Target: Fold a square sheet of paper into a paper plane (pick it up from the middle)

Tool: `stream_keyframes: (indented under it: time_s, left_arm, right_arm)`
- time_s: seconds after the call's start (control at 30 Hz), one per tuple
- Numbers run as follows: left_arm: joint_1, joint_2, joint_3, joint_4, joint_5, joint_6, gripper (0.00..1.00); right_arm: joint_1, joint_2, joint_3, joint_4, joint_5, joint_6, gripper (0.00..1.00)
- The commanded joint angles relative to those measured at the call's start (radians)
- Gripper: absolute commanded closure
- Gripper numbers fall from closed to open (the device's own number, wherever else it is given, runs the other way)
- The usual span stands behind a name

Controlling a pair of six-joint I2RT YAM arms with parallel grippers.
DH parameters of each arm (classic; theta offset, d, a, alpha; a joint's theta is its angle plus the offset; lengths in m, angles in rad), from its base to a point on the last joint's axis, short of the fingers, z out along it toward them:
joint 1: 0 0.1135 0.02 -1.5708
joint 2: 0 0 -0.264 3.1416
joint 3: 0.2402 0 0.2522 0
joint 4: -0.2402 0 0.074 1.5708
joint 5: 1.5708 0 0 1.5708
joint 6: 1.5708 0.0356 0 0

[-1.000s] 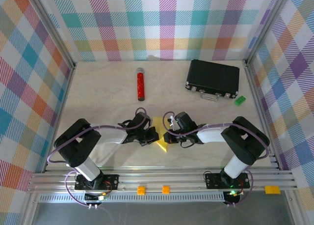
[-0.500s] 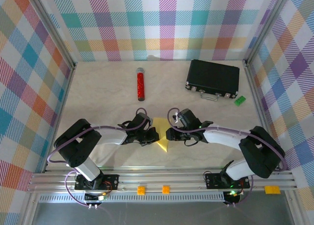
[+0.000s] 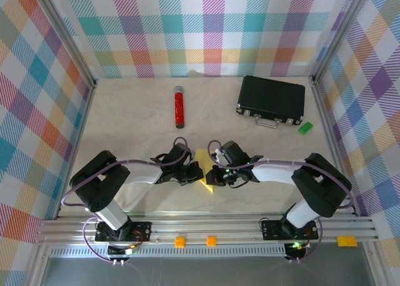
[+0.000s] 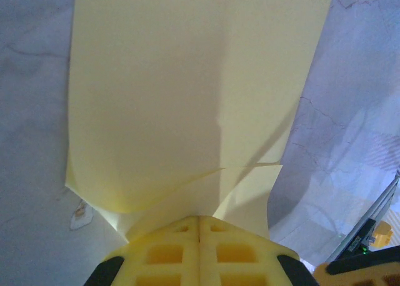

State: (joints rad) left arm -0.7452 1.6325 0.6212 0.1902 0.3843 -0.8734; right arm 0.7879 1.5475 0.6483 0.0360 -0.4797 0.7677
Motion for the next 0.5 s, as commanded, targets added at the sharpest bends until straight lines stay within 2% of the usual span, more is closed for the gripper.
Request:
stream_keyframes:
  time_s: [0.0,0.33,0.47]
  left_arm:
    - [-0.011,0.044,-0.029,-0.069,-0.038,0.016,1.0]
    - [-0.01,0.051,-0.021,-0.074,-0.034,0.018,1.0]
    - [-0.01,0.05,-0.022,-0.074,-0.033,0.019,1.0]
  right_arm:
    - [0.015,0.018,0.022,-0.049,-0.018,-0.007,0.93]
    - [0.025,-0.037,-0.083,-0.124,-0.019,0.009,0.94]
    - [0.025,-0.096,-0.061,-0.125,-0.038,0.043,0.93]
